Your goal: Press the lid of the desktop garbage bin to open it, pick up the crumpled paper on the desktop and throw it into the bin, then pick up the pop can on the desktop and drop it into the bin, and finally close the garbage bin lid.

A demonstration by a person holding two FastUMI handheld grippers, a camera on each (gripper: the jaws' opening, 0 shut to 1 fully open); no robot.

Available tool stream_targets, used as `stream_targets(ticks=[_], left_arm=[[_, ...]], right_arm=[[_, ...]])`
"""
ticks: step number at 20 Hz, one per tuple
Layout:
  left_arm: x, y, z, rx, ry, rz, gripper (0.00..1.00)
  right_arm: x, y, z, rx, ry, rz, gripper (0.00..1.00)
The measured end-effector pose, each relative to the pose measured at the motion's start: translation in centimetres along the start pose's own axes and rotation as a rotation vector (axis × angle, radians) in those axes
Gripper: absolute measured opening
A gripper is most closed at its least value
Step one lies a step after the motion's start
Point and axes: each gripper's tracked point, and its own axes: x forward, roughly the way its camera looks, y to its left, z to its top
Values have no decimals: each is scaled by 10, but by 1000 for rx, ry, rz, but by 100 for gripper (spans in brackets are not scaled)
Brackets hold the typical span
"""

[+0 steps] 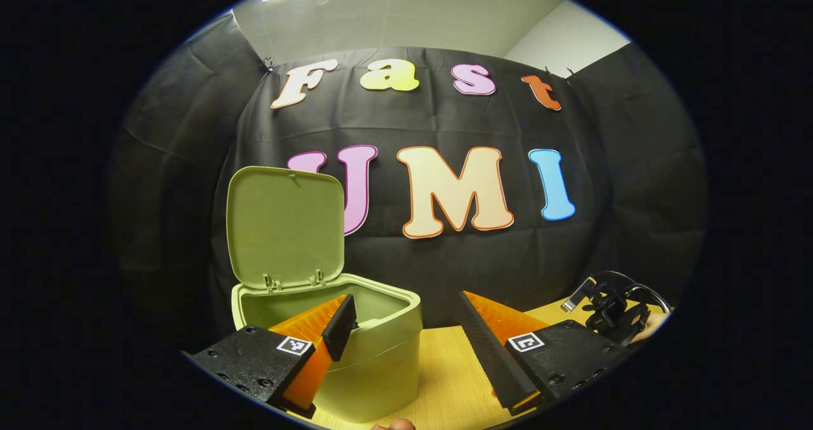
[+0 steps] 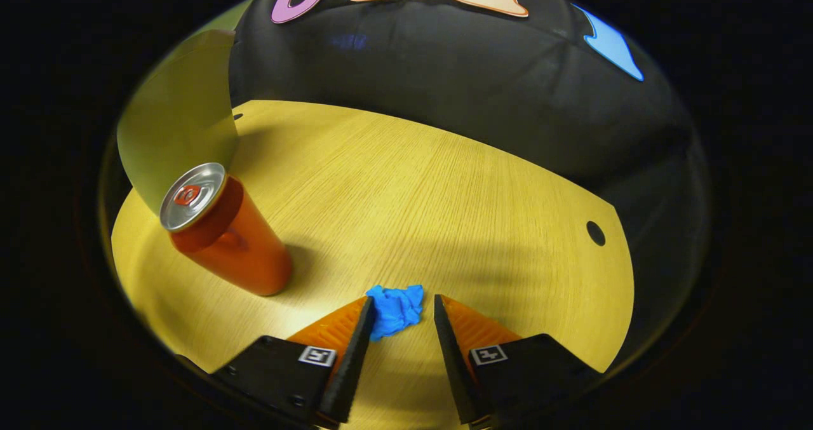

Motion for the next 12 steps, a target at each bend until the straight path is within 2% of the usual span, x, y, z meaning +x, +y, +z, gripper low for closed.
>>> stream_targets(ticks=[2, 4, 6, 12], left_arm=[[0, 1, 0, 1, 2, 2, 96], [-1, 0, -1, 1, 3, 3, 96], [-1, 0, 0, 0, 1, 3, 96], [0, 0, -1, 1, 3, 3, 96]], right_arm=[[0, 0, 0, -11, 1, -5, 40], [0, 2, -1, -15, 5, 0, 46], [-1, 3, -1, -20, 8, 13, 36], [1, 4, 0, -52, 3, 5, 36]])
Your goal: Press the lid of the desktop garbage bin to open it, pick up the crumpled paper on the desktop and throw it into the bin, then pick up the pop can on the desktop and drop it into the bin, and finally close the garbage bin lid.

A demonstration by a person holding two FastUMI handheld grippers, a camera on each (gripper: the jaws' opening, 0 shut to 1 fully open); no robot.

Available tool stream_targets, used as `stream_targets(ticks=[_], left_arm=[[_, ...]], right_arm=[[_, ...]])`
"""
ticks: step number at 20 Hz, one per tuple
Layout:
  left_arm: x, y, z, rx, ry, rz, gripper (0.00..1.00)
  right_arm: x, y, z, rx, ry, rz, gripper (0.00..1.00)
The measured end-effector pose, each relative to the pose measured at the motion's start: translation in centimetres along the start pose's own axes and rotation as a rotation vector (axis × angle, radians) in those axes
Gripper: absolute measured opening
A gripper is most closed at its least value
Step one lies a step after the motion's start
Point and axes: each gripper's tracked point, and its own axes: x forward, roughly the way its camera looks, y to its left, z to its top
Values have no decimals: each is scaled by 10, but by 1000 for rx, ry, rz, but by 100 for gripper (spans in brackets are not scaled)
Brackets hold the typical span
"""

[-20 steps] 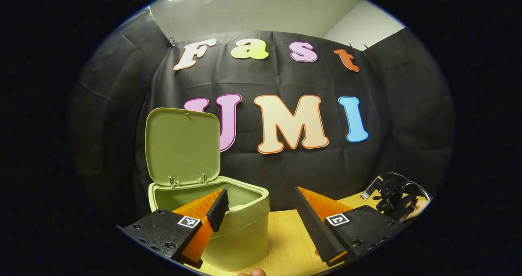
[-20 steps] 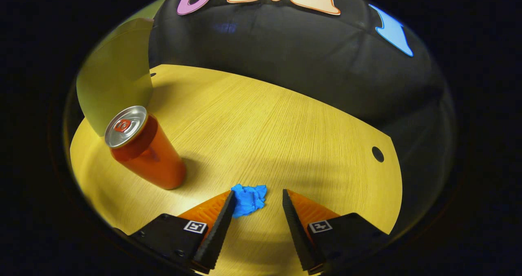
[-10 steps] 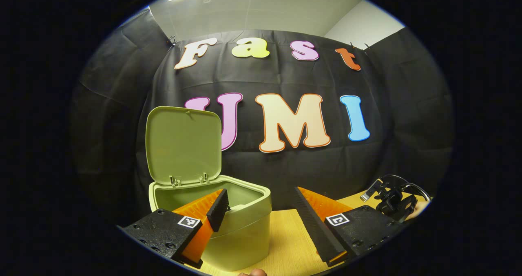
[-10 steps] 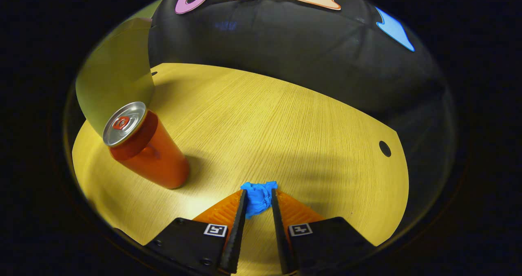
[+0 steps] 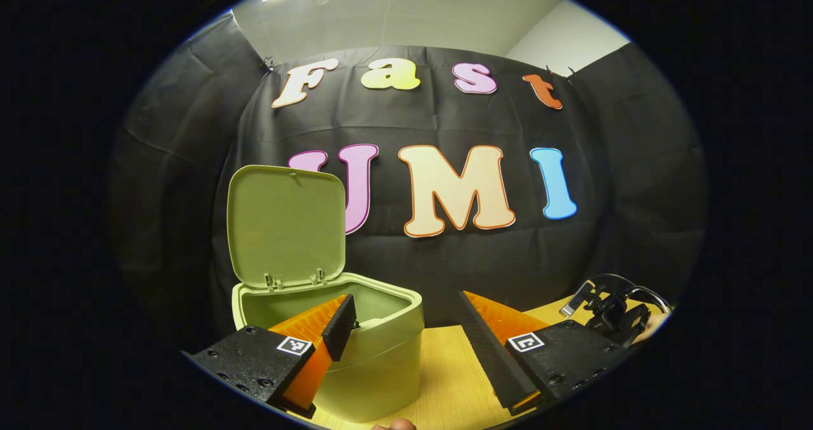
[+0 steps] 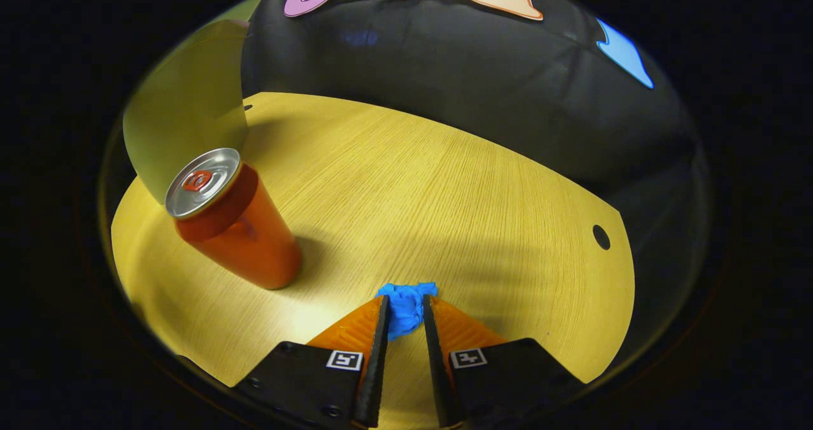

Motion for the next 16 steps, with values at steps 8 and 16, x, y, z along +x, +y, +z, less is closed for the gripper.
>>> stream_targets(ticks=[8, 16], left_arm=[[1, -3, 0, 1, 3, -13, 95], [1, -3, 1, 3, -5, -26, 99]], right_arm=[[-8, -6, 15, 77, -48, 13, 12], [-52, -7, 56, 118, -227, 32, 12]])
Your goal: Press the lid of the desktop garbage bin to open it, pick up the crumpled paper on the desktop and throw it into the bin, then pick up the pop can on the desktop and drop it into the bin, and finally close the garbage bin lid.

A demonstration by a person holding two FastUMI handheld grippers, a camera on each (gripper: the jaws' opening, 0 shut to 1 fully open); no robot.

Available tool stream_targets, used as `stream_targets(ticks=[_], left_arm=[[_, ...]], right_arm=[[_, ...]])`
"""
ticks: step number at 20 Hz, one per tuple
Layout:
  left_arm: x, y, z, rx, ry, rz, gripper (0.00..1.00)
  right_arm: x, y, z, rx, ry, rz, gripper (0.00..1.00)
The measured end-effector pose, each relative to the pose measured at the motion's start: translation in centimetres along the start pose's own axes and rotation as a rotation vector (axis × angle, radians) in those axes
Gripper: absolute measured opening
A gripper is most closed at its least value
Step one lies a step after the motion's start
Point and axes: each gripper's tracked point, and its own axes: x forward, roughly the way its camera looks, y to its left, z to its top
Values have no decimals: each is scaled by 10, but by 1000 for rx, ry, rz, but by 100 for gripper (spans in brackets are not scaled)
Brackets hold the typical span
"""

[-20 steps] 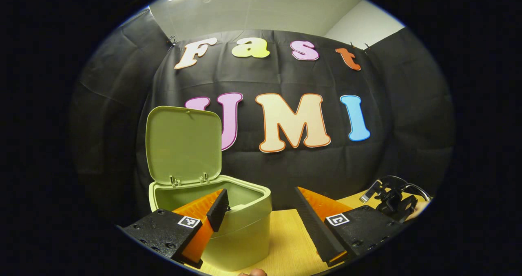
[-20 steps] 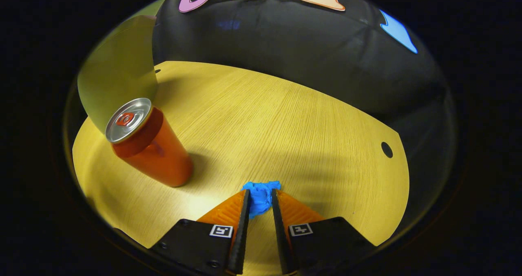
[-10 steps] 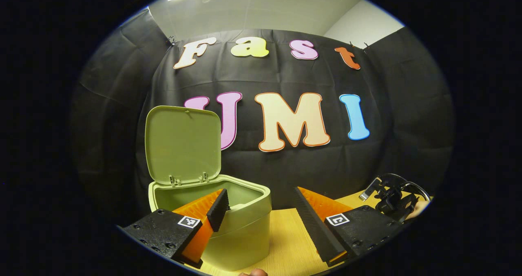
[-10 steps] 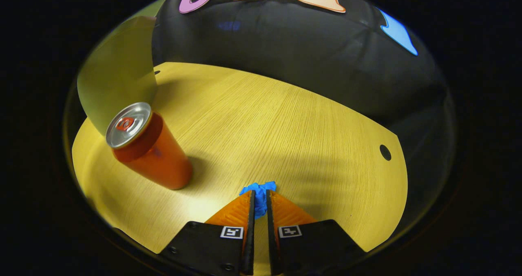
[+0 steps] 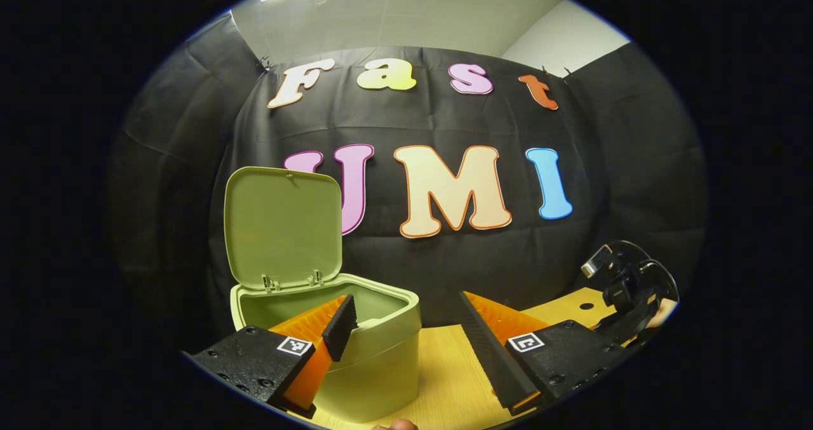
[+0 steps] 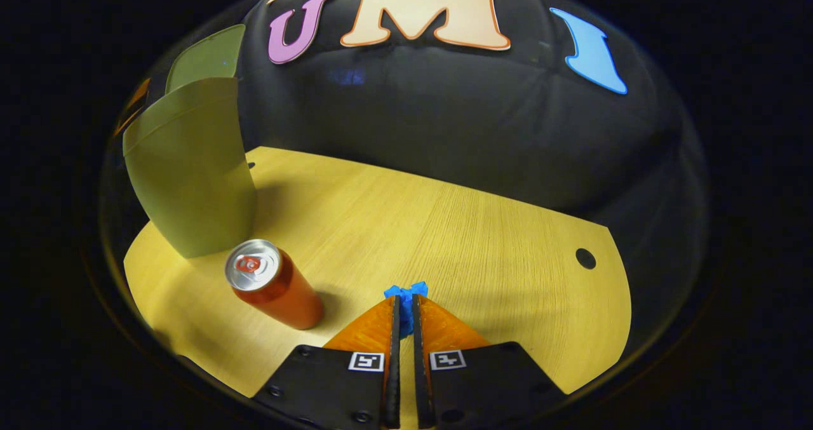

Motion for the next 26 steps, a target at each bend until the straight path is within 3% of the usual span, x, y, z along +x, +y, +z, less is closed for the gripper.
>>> stream_targets(ticks=[1, 5, 6, 8, 10, 12, 13, 14, 15, 16, 19, 22, 24, 26], left_arm=[[0, 1, 0, 2, 0, -1, 96], [1, 2, -2, -3, 4, -6, 99], [2, 2, -3, -6, 5, -9, 95], [1, 3, -3, -10, 4, -10, 99], [1, 6, -4, -11, 6, -5, 95], [1, 6, -5, -17, 8, -10, 99], [1, 6, -5, -15, 12, -14, 95], [0, 4, -7, -15, 16, -18, 99], [0, 2, -7, -15, 20, -26, 95], [0, 0, -9, -18, 25, -35, 99], [-4, -5, -12, -11, 49, -55, 95], [-8, -9, -15, 4, 67, -73, 100], [-10, -11, -14, 2, 69, -83, 96], [-11, -11, -15, 3, 75, -86, 100]], right_arm=[[-4, 2, 6, 10, -22, 6, 12], [-15, 1, 32, 17, -76, 6, 12], [-20, 2, 42, 10, -88, -3, 11], [-31, 10, 68, -3, -131, 2, 12], [-44, 22, 94, -23, -170, 23, 12], [-61, 30, 119, -53, -215, 12, 11], [-70, 36, 130, -66, -233, 17, 11], [-79, 43, 142, -79, -251, 31, 12], [-86, 50, 151, -91, -268, 46, 11], [-89, 64, 164, -102, -281, 56, 11], [-102, 92, 192, -143, -316, 79, 11], [-116, 120, 218, -161, -360, 120, 11], [-122, 136, 234, -163, -381, 146, 11], [-126, 152, 252, -165, -411, 158, 11]])
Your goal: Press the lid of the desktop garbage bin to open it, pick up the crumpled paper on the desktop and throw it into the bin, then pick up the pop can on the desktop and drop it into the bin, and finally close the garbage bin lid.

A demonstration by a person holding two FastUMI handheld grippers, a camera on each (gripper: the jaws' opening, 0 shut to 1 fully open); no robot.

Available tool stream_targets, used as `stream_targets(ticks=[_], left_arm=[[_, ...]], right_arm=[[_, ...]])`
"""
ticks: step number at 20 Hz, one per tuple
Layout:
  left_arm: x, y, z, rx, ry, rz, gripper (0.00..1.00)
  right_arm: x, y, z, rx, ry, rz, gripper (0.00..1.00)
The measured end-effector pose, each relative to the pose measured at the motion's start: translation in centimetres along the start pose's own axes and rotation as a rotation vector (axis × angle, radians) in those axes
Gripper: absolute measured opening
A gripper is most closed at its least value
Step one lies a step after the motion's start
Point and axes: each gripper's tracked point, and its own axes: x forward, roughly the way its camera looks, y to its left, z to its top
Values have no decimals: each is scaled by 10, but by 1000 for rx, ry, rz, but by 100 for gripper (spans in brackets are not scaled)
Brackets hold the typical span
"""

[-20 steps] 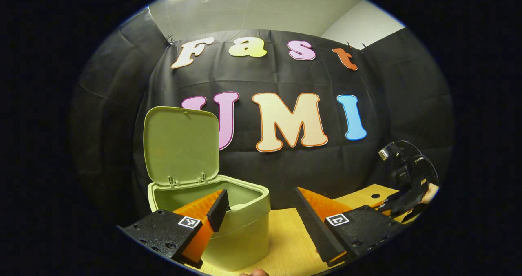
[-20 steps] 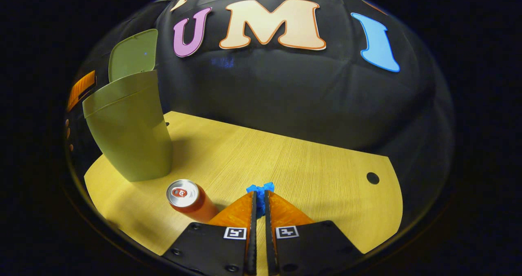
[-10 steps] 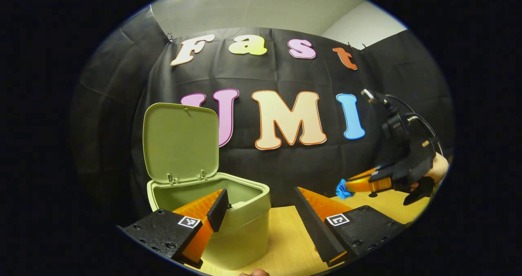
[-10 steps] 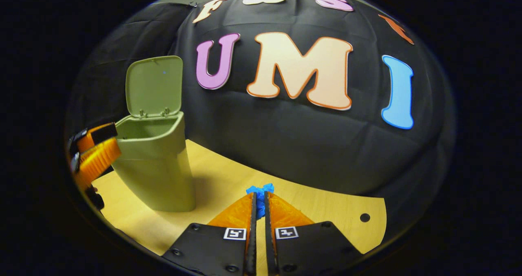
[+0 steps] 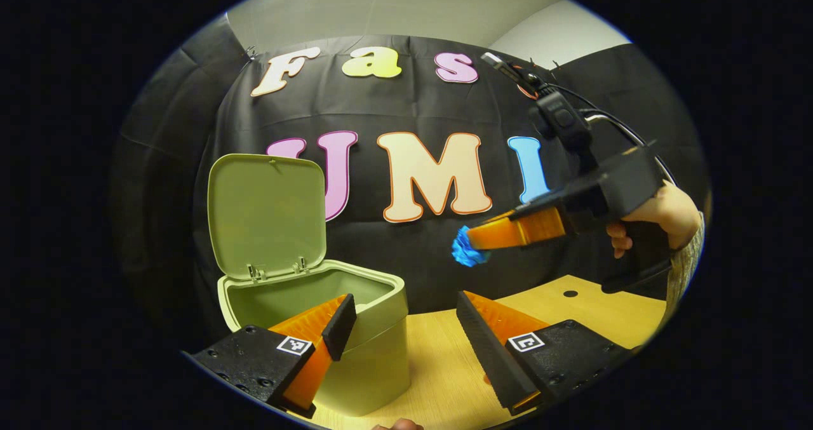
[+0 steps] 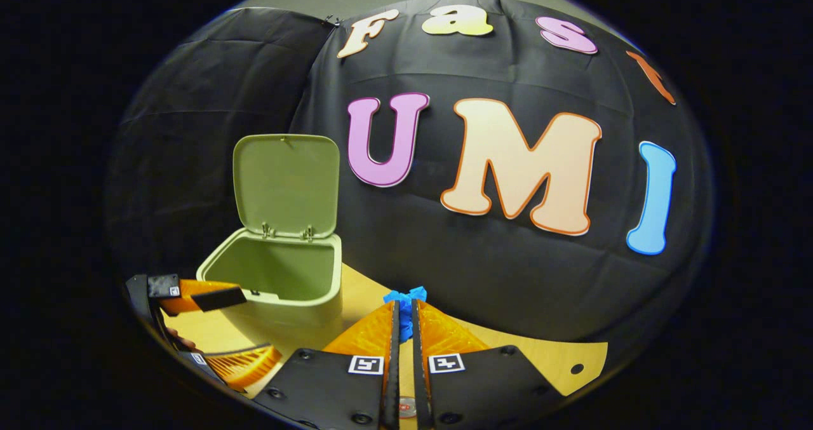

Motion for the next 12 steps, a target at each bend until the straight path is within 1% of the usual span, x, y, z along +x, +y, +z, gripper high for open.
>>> stream_targets(ticks=[1, 2, 3, 4, 6, 9, 12], left_arm=[[0, 1, 0, 2, 3, 1, 100], [-1, 1, -1, 4, 6, 3, 96], [-2, 3, -1, 7, 7, 5, 100], [-1, 4, -1, 8, 9, 5, 95], [-3, 5, 0, 9, 11, 4, 94], [-3, 5, 0, 13, 15, 0, 94], [-4, 5, 0, 13, 17, -2, 93]], right_arm=[[4, 9, 9, 6, -18, 19, 11], [7, 20, 15, 18, -36, 45, 11], [11, 30, 22, 27, -51, 70, 11], [16, 41, 28, 30, -65, 91, 12], [26, 61, 33, 31, -86, 131, 11], [43, 86, 24, 35, -82, 200, 11], [57, 95, 11, 40, -52, 233, 12]])
